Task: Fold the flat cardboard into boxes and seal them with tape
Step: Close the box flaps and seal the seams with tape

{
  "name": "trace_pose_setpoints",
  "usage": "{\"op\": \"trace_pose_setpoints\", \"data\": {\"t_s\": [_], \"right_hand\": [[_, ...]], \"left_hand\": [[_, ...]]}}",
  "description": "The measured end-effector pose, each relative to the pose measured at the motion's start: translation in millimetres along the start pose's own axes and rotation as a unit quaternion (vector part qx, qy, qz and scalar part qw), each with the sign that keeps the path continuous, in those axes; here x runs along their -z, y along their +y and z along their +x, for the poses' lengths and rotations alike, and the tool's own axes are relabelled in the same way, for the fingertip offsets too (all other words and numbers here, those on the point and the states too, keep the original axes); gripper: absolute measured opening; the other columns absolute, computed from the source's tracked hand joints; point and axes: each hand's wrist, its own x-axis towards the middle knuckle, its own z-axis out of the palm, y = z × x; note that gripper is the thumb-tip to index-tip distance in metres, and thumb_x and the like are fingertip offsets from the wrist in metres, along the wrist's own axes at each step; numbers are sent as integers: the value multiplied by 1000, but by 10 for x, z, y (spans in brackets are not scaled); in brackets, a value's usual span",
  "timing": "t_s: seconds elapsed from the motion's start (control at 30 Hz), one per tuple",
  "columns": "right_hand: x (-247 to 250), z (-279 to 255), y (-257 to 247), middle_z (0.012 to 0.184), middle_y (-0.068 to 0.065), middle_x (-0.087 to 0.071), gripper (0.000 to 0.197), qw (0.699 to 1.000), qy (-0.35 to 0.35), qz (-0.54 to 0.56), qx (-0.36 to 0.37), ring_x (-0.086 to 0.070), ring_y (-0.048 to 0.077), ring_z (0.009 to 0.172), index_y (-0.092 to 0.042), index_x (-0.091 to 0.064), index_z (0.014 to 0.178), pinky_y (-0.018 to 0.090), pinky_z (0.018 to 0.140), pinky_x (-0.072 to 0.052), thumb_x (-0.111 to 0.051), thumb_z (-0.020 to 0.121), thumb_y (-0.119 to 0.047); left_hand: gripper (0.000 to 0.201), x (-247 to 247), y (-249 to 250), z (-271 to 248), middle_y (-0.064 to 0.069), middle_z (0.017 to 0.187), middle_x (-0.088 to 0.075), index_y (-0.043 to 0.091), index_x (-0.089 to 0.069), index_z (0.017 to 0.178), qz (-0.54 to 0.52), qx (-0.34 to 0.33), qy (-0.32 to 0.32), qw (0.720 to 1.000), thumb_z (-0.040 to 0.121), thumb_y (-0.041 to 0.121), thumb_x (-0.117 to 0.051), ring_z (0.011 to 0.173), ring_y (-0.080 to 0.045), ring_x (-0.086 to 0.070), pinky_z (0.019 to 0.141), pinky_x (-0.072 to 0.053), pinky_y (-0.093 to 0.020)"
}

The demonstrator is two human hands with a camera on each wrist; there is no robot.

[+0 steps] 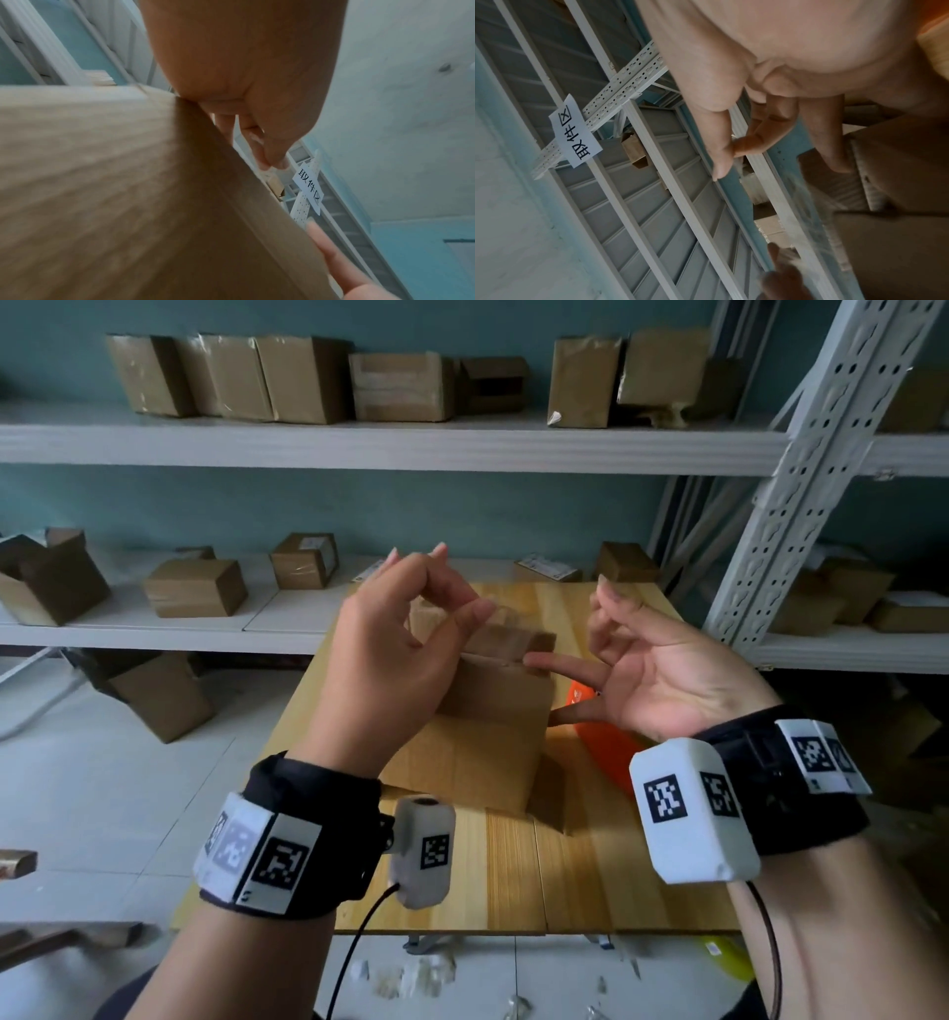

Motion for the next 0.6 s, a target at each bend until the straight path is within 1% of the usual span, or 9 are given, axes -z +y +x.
{"op": "trace_pose_setpoints", "data": {"t_s": [0.07, 0.17, 0.23, 0.33, 0.4, 0.47, 0.5, 0.53, 0.6], "right_hand": [[6, 0, 7, 72, -9, -63, 12, 1000, -12, -8, -7, -71, 46, 115, -23, -69, 86, 86, 110, -18, -74, 79, -31], [7, 5, 30, 71, -9, -65, 12, 1000, -19, -13, -12, -69, 47, 117, -24, -67, 87, 86, 110, -19, -74, 80, -31], [2, 2, 39, 71, -9, -65, 13, 1000, -20, -3, -12, -69, 49, 117, -23, -67, 91, 88, 108, -17, -73, 82, -30], [-12, -16, 38, 71, -9, -65, 11, 1000, -22, 0, -13, -68, 50, 117, -22, -69, 90, 89, 108, -12, -71, 83, -30], [-20, -40, 24, 71, -9, -66, 12, 1000, -25, -3, -18, -68, 50, 117, -20, -70, 89, 87, 110, -9, -70, 84, -31], [-11, -65, -3, 73, -9, -66, 14, 999, -26, -9, -28, -68, 49, 118, -19, -70, 92, 86, 112, -8, -69, 85, -31], [-3, -76, -24, 73, -9, -66, 13, 999, -29, -16, -34, -68, 48, 119, -19, -69, 92, 85, 112, -9, -68, 86, -31], [4, -90, -48, 73, -9, -66, 12, 998, -33, -27, -39, -68, 47, 119, -21, -69, 91, 85, 113, -10, -68, 86, -32], [11, -126, -103, 75, -9, -65, 8, 997, -30, -53, -37, -69, 45, 120, -23, -67, 86, 82, 114, -14, -69, 86, -30]], "left_hand": [[14, 33, 40, 32, -2, 97, -74, 6, -67, 95, -2, -12, 9, 1000, 98, 16, -77, 132, -4, -62, 120, -41, -57], [15, 16, 99, 35, -12, 98, -74, -1, -65, 95, -70, -10, 23, 997, 99, 9, -75, 132, -15, -66, 115, -49, -52], [13, -8, 104, 28, -19, 99, -72, -4, -62, 99, -172, 44, 40, 983, 99, 4, -72, 129, -24, -68, 114, -51, -49], [16, 18, 21, 56, -13, 93, -68, 4, -62, 97, -309, 146, 69, 937, 100, 15, -73, 120, -41, -70, 116, -49, -49], [13, 55, -32, 90, -5, 85, -67, 13, -61, 95, -370, 194, 61, 907, 105, 17, -67, 115, -37, -73, 111, -51, -46], [17, 94, -67, 109, -1, 81, -64, 18, -60, 91, -412, 235, 60, 878, 108, 18, -59, 125, -35, -69, 94, -54, -40], [19, 119, -74, 111, -1, 82, -61, 20, -58, 90, -420, 248, 61, 871, 109, 21, -56, 130, -32, -67, 88, -55, -40], [21, 143, -83, 109, -1, 85, -59, 21, -56, 89, -419, 257, 61, 869, 110, 24, -55, 132, -29, -66, 88, -55, -43], [22, 163, -83, 104, 1, 92, -59, 23, -53, 88, -415, 271, 59, 866, 109, 30, -56, 134, -24, -65, 97, -48, -53]]}}
